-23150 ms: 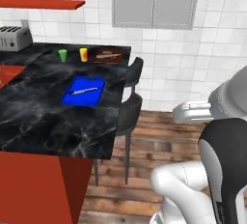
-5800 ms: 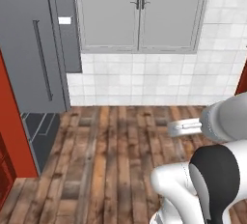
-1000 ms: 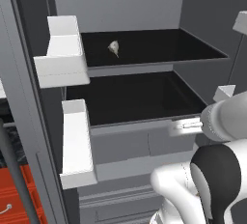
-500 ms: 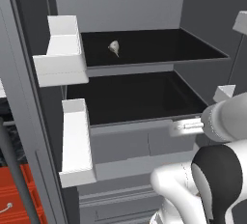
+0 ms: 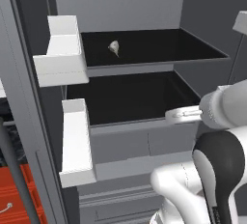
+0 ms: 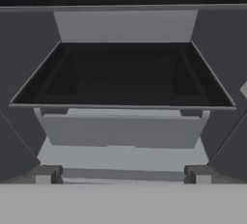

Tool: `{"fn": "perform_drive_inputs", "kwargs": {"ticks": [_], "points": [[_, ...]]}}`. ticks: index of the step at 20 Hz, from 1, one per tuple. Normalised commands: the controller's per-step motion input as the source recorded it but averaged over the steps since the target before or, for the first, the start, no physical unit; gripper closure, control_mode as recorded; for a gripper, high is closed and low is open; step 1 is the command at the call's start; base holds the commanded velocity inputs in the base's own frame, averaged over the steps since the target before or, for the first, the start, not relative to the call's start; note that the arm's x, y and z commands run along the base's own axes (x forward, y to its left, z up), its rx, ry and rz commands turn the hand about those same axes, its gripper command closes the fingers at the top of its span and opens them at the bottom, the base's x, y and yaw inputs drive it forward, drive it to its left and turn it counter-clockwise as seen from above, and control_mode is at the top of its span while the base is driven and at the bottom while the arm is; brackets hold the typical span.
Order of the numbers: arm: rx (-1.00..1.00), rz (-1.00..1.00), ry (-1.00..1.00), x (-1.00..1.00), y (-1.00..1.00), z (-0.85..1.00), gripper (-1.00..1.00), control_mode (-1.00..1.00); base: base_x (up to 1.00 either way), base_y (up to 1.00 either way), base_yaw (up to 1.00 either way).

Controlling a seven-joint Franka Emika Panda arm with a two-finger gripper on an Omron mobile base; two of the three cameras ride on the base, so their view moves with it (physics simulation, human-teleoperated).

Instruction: Gather the potato and mushroom from the fridge and place them on a tray on the dining counter. Then gather the fish and chicken drumstick from the fridge and place them on the other tray.

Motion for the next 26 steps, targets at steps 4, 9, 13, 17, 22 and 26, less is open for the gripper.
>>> {"fn": "perform_drive_inputs", "kwargs": {"ticks": [4, 9, 13, 17, 22, 26], "points": [[0.07, 0.18, 0.0, 0.46, 0.27, 0.46, -1.0, -1.0, 0.0, 0.0, 0.0], [0.01, 0.12, -0.01, 0.19, 0.59, 0.43, -1.0, -1.0, 0.0, 0.0, 0.0], [-0.02, 0.01, -0.06, 0.14, 0.56, 0.44, -1.0, -1.0, 0.0, 0.0, 0.0], [-0.09, 0.0, -0.08, 0.29, 0.18, 0.41, -1.0, -1.0, 0.0, 0.0, 0.0], [-0.06, 0.0, 0.0, 0.58, 0.0, 0.22, -1.0, -1.0, 0.0, 0.0, 0.0], [-0.03, 0.0, 0.01, 0.78, 0.0, 0.01, -1.0, -1.0, 0.0, 0.0, 0.0]]}}
